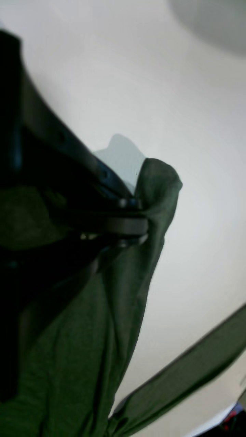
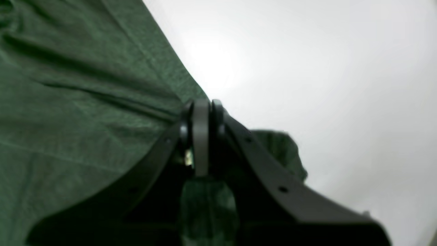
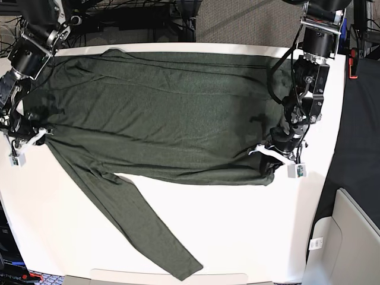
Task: Fold the T-shirt properly
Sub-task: 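Lift the hem with both grippers and fold it toward the shoulder band, then lay the folded hem down and release it with both grippers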
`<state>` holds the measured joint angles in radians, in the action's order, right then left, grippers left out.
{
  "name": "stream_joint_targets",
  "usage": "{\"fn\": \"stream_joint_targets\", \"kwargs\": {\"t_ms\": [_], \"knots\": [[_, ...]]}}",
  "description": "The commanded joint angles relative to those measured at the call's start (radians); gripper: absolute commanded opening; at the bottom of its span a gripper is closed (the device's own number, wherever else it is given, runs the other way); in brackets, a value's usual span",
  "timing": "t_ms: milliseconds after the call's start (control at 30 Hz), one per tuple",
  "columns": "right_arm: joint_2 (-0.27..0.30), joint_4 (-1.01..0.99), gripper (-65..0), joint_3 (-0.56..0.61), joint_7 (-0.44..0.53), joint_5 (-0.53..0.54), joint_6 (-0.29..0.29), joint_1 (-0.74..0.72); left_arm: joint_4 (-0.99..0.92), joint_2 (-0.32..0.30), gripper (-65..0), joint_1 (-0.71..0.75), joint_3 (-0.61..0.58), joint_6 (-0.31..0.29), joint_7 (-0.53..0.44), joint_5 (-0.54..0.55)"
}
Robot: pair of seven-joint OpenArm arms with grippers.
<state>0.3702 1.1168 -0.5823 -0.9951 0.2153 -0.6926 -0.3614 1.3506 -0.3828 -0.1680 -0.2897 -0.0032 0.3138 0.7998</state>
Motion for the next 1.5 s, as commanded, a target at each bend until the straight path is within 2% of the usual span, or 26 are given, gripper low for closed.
{"fn": "stream_joint_targets", "kwargs": {"t_ms": [0, 133, 267, 467, 633, 933, 1033, 1300, 1467], "knots": [[0.025, 0.035, -64.6, -0.003, 0.020, 0.054, -0.006, -0.015, 0.026, -0.014, -65.0, -0.015, 0.008, -0.005, -0.028, 0.005], [0.042, 0.067, -64.6, -0.003, 0.020, 0.177, -0.006, 0.020, 0.046, -0.015, -65.0, 0.003, 0.010, -0.005, -0.028, 0.005], [0.069, 0.069, -64.6, -0.003, -0.032, 0.272, -0.006, 0.031, 0.082, -0.038, -65.0, 0.034, 0.039, -0.005, -0.028, 0.005], [0.085, 0.070, -64.6, -0.041, -0.080, 0.355, -0.006, 0.060, 0.131, -0.061, -65.0, 0.081, 0.102, -0.005, -0.028, 0.008], [0.085, 0.110, -64.6, -0.041, -0.126, 0.410, -0.006, 0.088, 0.137, -0.069, -65.0, 0.112, 0.102, -0.005, -0.028, 0.010], [0.085, 0.263, -64.6, -0.043, -0.178, 0.419, -0.006, 0.161, 0.260, -0.069, -65.0, 0.198, 0.102, -0.005, -0.026, 0.005], [0.085, 0.302, -64.6, -0.055, -0.178, 0.419, -0.006, 0.187, 0.280, -0.094, -65.0, 0.226, 0.103, -0.005, -0.026, 0.005], [0.092, 0.323, -64.6, -0.127, -0.179, 0.422, -0.006, 0.226, 0.287, -0.098, -65.0, 0.264, 0.165, -0.005, -0.026, 0.010], [0.114, 0.320, -64.6, -0.130, -0.179, 0.471, -0.006, 0.235, 0.287, -0.117, -64.9, 0.284, 0.159, -0.005, -0.026, 0.010]]}}
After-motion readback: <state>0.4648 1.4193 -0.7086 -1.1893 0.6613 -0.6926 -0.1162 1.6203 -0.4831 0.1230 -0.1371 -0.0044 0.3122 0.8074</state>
